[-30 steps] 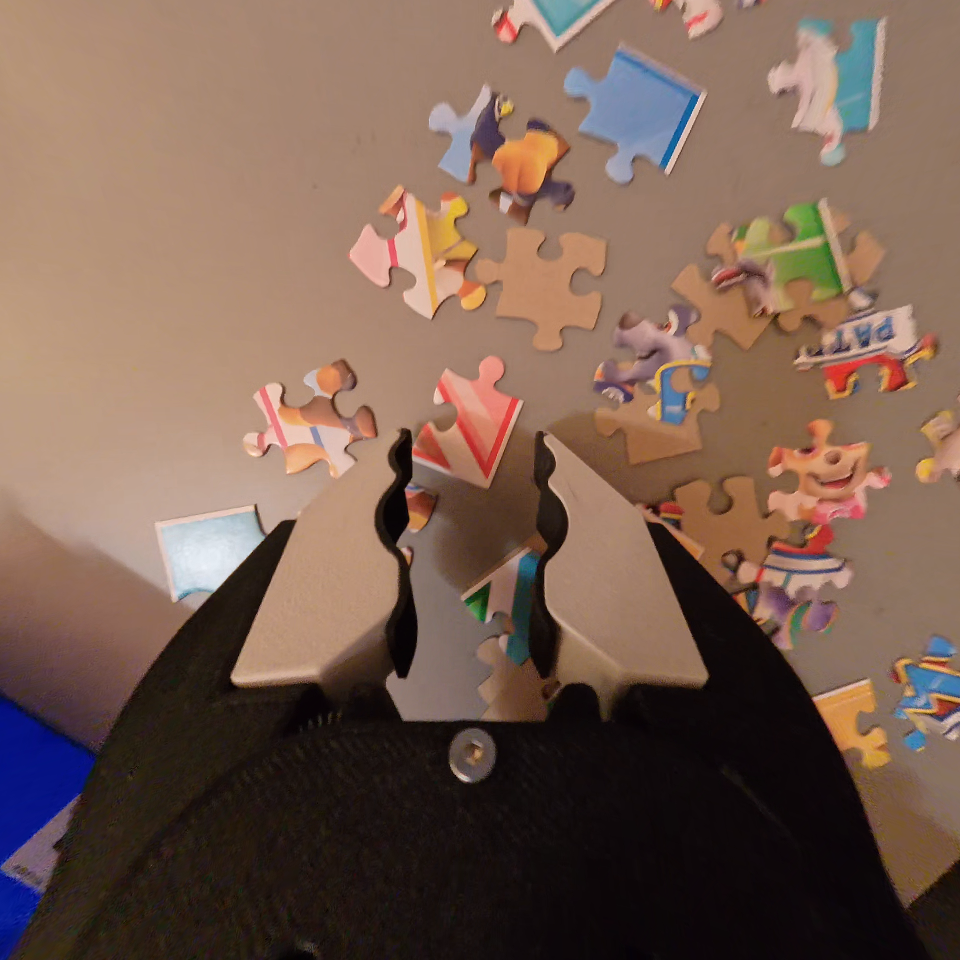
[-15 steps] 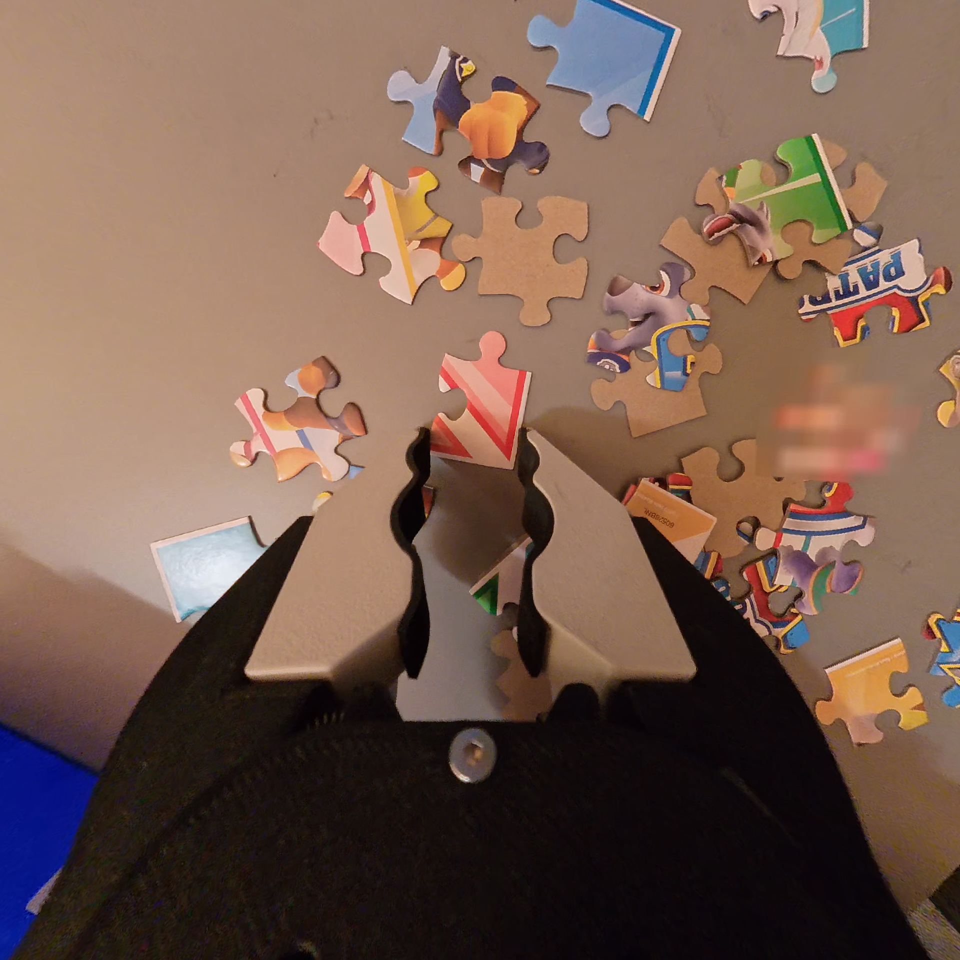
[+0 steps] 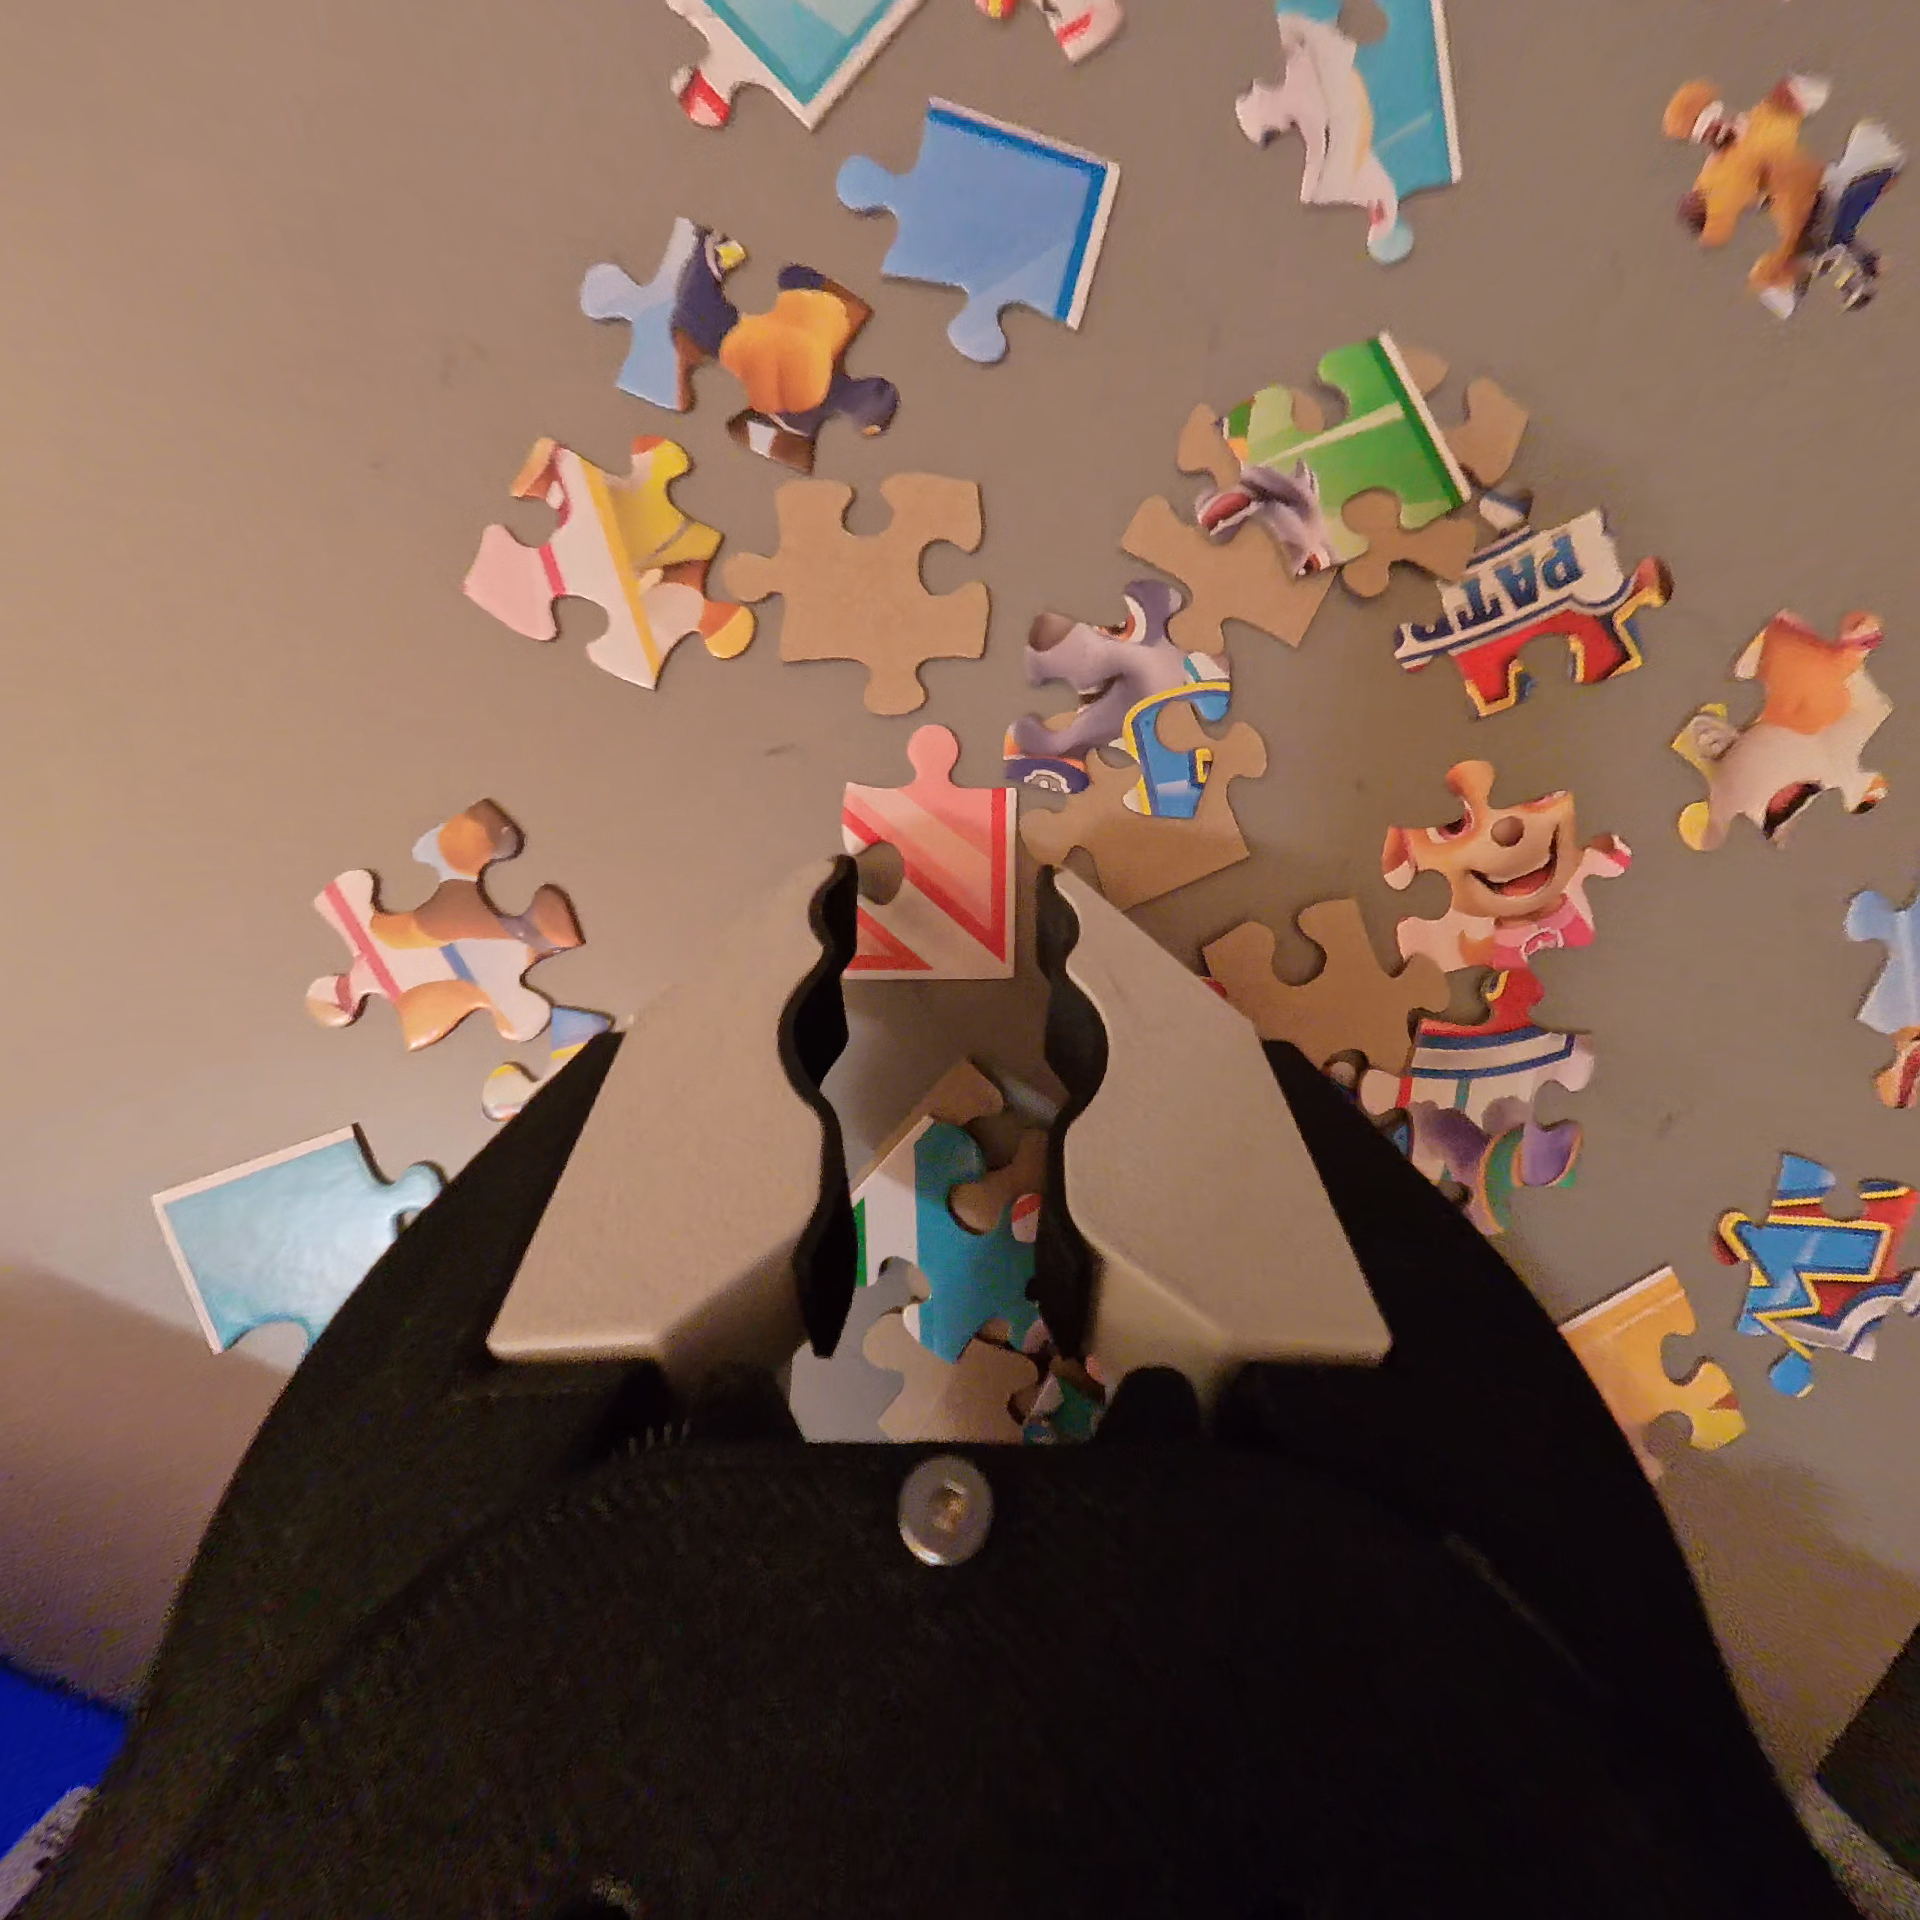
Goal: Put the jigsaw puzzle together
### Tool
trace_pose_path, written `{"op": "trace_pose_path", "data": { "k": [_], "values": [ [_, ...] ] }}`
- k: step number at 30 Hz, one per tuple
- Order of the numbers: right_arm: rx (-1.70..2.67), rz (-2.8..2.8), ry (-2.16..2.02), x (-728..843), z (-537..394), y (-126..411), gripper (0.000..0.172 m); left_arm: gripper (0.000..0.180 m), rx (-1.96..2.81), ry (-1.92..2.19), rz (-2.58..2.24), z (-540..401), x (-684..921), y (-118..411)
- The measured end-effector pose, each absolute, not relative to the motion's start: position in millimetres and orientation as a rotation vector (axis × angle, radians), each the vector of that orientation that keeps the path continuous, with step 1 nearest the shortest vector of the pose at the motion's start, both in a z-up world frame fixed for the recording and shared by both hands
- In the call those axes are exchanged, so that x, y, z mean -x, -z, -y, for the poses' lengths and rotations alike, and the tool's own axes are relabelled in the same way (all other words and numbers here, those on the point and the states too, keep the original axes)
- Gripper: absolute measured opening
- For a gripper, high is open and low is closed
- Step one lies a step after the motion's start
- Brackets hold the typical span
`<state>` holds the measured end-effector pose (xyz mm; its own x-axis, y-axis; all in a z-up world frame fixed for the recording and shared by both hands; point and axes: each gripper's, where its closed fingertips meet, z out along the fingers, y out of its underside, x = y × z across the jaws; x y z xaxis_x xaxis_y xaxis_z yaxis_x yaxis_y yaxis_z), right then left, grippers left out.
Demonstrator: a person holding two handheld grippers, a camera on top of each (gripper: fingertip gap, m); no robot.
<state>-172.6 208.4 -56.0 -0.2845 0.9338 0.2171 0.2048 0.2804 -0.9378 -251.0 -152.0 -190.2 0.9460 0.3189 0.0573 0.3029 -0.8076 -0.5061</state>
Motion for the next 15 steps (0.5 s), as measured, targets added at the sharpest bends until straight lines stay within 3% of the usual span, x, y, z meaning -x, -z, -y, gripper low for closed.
{"op": "trace_pose_path", "data": {
  "k": [6,15],
  "values": [
    [1.048,1.69,-1.071,172.0,-208.7,54.8,0.028,0.02,2.614,-0.076,0.435,150.6,253.8,194.8],
    [1.048,1.684,-1.077,171.2,-210.1,54.3,0.028,0.019,2.575,-0.07,0.449,148.2,251.9,190.0]
  ]
}}
